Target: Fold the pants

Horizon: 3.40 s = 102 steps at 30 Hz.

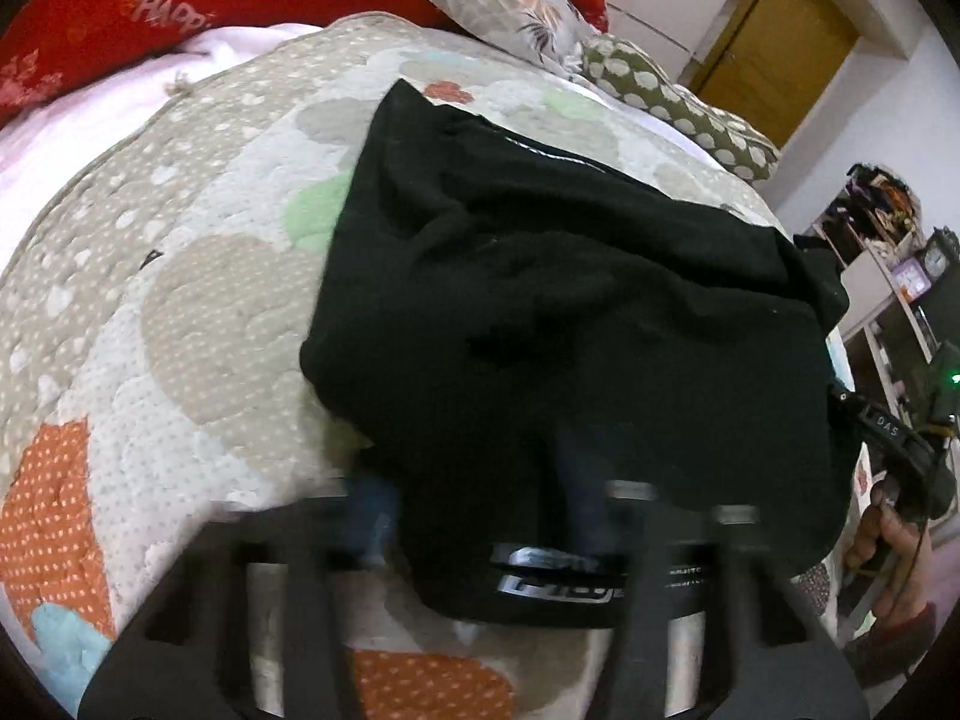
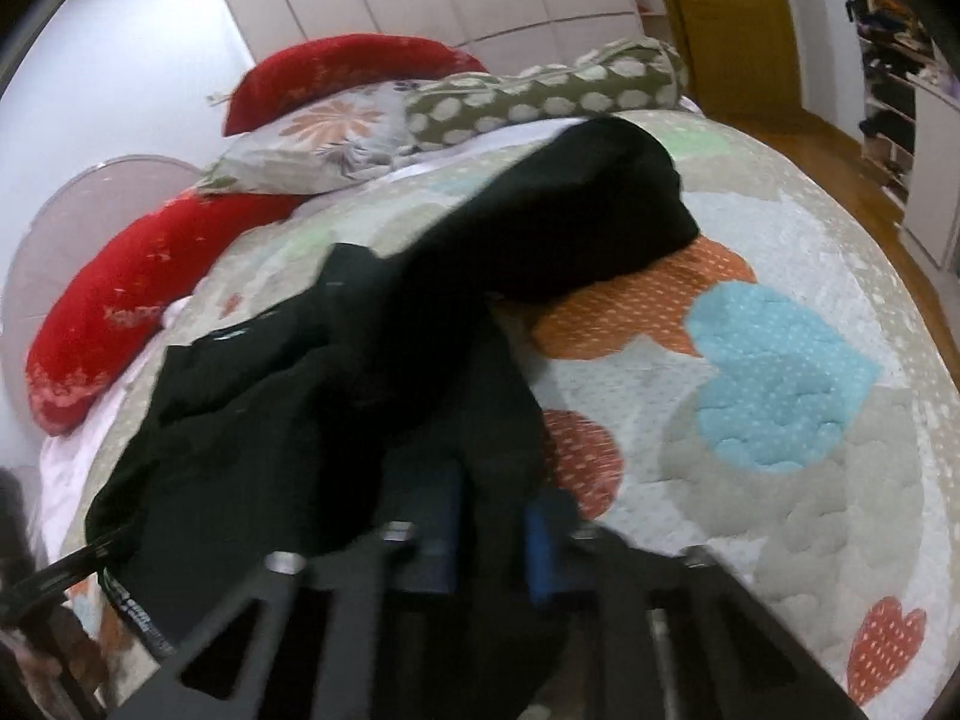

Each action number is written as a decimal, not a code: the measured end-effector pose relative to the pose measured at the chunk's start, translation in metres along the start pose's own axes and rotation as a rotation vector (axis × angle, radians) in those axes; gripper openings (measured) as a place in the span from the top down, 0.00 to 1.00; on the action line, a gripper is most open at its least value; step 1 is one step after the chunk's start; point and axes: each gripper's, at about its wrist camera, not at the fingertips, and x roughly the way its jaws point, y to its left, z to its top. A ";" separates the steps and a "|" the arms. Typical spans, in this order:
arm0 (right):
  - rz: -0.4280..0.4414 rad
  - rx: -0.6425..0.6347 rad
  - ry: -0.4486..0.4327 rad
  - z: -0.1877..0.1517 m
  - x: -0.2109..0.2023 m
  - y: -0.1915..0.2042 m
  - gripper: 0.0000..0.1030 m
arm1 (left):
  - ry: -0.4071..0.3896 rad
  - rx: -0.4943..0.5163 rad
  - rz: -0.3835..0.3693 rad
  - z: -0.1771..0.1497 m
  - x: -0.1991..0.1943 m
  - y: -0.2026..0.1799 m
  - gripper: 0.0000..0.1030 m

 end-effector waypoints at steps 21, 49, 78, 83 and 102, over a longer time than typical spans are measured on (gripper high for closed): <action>0.237 -0.230 0.141 -0.090 -0.095 0.085 0.61 | -0.010 0.024 0.000 -0.035 -0.055 0.020 0.83; -0.013 -0.077 -0.079 -0.072 -0.151 0.006 0.86 | -0.005 0.014 -0.011 -0.033 -0.056 0.019 0.82; -0.133 0.121 0.083 -0.119 -0.167 -0.082 0.87 | 0.091 -0.128 -0.061 -0.063 -0.073 0.054 0.77; -0.162 0.158 0.062 -0.113 -0.170 -0.087 0.67 | 0.050 -0.099 0.019 -0.058 -0.095 0.052 0.54; 0.027 0.010 0.022 0.007 -0.072 0.004 0.55 | -0.038 -0.113 0.039 0.044 -0.061 0.064 0.34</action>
